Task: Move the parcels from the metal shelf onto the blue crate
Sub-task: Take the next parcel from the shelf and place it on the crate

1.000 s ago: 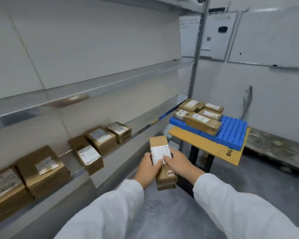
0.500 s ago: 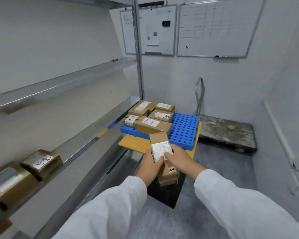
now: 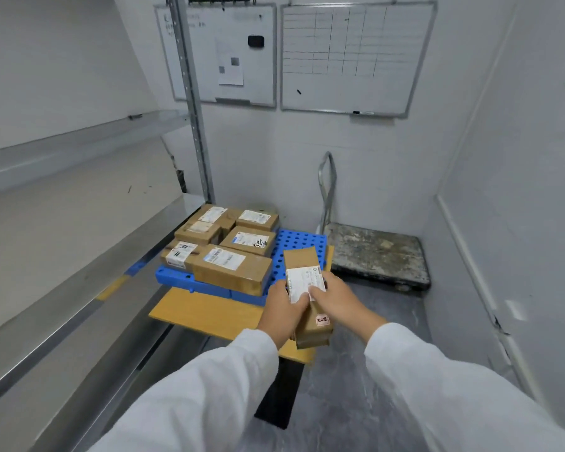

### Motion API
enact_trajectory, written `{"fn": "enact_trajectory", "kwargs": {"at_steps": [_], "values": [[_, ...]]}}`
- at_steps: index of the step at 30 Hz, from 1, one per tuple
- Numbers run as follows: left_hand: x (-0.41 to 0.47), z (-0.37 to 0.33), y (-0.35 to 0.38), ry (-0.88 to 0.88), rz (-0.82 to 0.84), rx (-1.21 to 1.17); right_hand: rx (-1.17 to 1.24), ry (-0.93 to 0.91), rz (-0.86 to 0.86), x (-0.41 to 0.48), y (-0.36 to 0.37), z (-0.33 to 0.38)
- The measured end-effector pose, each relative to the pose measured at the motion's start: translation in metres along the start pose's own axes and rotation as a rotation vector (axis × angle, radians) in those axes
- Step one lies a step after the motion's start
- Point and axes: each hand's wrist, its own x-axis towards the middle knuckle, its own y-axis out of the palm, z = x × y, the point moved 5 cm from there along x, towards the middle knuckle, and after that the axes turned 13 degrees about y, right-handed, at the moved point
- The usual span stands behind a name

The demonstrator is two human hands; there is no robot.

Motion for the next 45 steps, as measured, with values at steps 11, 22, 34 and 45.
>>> {"fn": "enact_trajectory", "kwargs": {"at_steps": [11, 22, 34, 45], "values": [[0.152, 0.045, 0.012, -0.016, -0.079, -0.003, -0.03, -0.016, 0.029, 0.156, -0.021, 0.038], [0.23, 0.086, -0.009, -0.137, -0.331, 0.019, -0.075, -0.168, 0.227, 0.286, 0.014, 0.083], [0.281, 0.101, -0.037, -0.383, -0.733, 0.164, -0.128, -0.455, 0.589, 0.383, 0.064, 0.149], [0.26, 0.13, -0.104, -0.473, -1.039, 0.228, -0.145, -0.567, 0.91, 0.375, 0.146, 0.218]]}}
